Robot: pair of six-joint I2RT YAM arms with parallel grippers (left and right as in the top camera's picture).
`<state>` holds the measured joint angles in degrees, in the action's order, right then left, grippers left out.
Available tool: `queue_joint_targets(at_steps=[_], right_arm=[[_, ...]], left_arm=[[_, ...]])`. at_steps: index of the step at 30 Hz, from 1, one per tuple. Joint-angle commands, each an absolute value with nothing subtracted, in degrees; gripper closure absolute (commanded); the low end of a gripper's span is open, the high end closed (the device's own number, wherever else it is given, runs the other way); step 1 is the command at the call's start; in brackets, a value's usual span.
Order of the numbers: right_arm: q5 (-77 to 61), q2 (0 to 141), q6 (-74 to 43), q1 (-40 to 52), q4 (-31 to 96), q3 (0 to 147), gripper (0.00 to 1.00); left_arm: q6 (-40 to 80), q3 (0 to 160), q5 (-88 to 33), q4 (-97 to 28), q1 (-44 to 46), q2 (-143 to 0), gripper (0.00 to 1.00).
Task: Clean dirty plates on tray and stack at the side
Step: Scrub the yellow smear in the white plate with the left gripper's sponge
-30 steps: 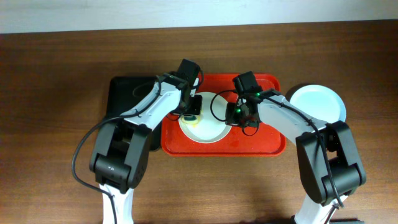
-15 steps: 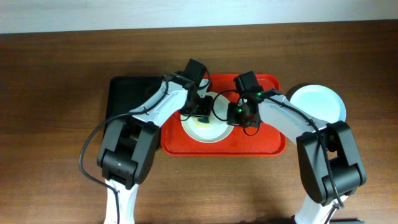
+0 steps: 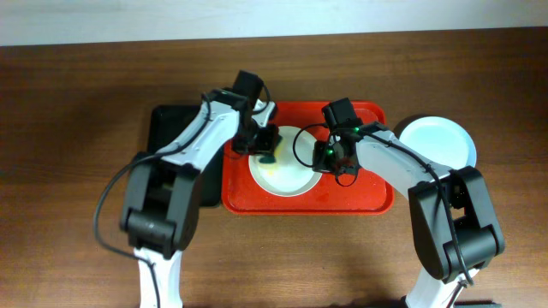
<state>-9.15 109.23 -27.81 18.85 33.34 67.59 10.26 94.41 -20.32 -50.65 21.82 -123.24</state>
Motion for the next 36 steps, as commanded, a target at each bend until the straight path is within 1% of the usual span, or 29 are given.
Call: queue_joint_targets(at_steps=[1,5,13,18,23,28,36], right_arm=[[-9.47,110.08,-26.79,19.22,33.39,66.74,0.96],[-9.47,110.08,-26.79,19.22,33.39,66.74,0.96],[-9.47,110.08,-26.79,19.22,33.41,66.74,0.96],[-9.47,110.08,-26.79,19.22,33.41,66.74,0.96],[-9.47,110.08,-26.79,19.22,33.41,66.74,0.96],[-9.47,110.08,-26.79,19.22,33.41,66.74,0.96],[-9.47,110.08,-26.79,19.22,33.41,66.74,0.96]], left_arm=[[9.37,96.16,-9.74,-52.40,21.96,-116.81,1.00],[9.82,95.07,-9.82,-52.56,22.33,-117.23,1.00],[13.13,89.82,-9.23,-47.16,25.98,-117.30,1.00],[16.99,88.18,-3.55,-47.16,27.00,-117.30,1.00],[17.37,87.15,-3.77,-46.83,27.03,-117.30,1.00],[18.96,83.46,-4.97,-42.06,27.00,-117.30,1.00],[21.43,76.99,-8.16,-37.95,27.03,-117.30,1.00]])
